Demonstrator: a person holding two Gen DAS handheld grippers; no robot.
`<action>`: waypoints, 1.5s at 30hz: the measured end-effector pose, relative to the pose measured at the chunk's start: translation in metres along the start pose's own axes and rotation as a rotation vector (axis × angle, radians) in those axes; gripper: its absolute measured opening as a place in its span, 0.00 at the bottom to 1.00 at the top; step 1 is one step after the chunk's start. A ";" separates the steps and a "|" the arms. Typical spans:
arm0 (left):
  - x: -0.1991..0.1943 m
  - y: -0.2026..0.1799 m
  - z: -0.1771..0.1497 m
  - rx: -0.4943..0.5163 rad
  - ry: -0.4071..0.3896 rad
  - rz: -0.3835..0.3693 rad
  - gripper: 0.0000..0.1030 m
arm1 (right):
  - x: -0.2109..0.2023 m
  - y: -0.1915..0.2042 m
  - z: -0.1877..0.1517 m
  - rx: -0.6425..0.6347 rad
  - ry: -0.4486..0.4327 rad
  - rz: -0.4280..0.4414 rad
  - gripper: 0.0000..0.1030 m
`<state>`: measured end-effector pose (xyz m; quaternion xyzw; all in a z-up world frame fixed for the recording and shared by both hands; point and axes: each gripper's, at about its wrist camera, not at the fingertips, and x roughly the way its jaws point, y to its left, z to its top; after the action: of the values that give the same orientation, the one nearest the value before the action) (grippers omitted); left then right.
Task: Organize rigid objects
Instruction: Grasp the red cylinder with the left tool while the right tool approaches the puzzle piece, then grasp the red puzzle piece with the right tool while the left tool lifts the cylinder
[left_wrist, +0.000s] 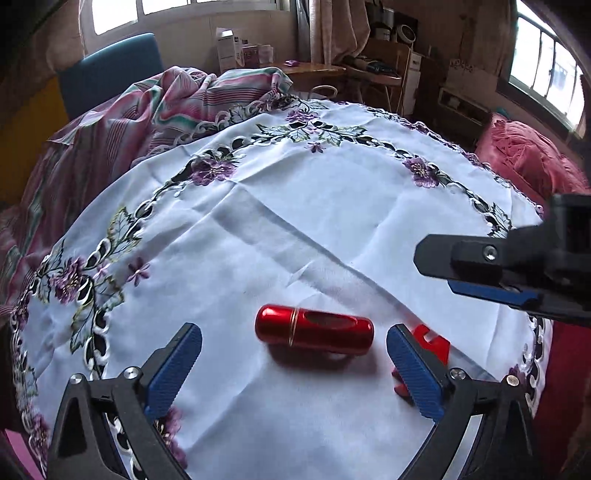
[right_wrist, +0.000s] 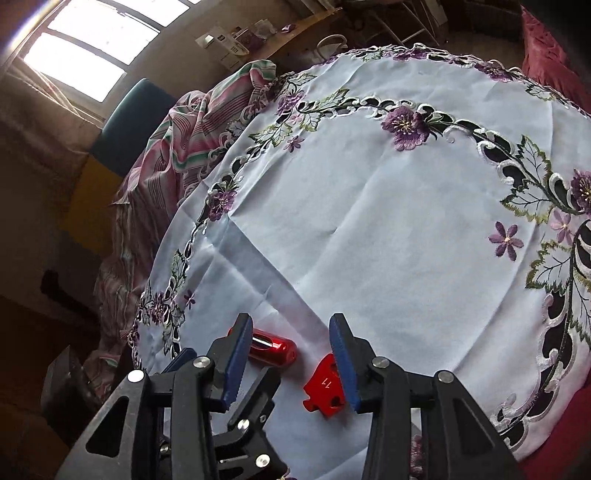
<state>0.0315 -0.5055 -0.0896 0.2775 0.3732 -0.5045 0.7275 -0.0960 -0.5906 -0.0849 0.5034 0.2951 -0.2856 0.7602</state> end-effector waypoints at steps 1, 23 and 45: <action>0.004 0.000 0.002 0.001 0.005 -0.007 0.98 | 0.000 0.000 0.000 -0.001 -0.002 0.002 0.42; -0.071 0.042 -0.074 -0.249 -0.023 0.059 0.73 | 0.031 0.012 -0.013 -0.140 0.147 -0.145 0.43; -0.169 0.057 -0.147 -0.404 -0.124 0.138 0.73 | 0.054 0.070 -0.053 -0.512 0.270 -0.104 0.67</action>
<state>0.0109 -0.2822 -0.0319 0.1194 0.4013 -0.3845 0.8227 -0.0179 -0.5251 -0.0998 0.3130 0.4814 -0.1709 0.8007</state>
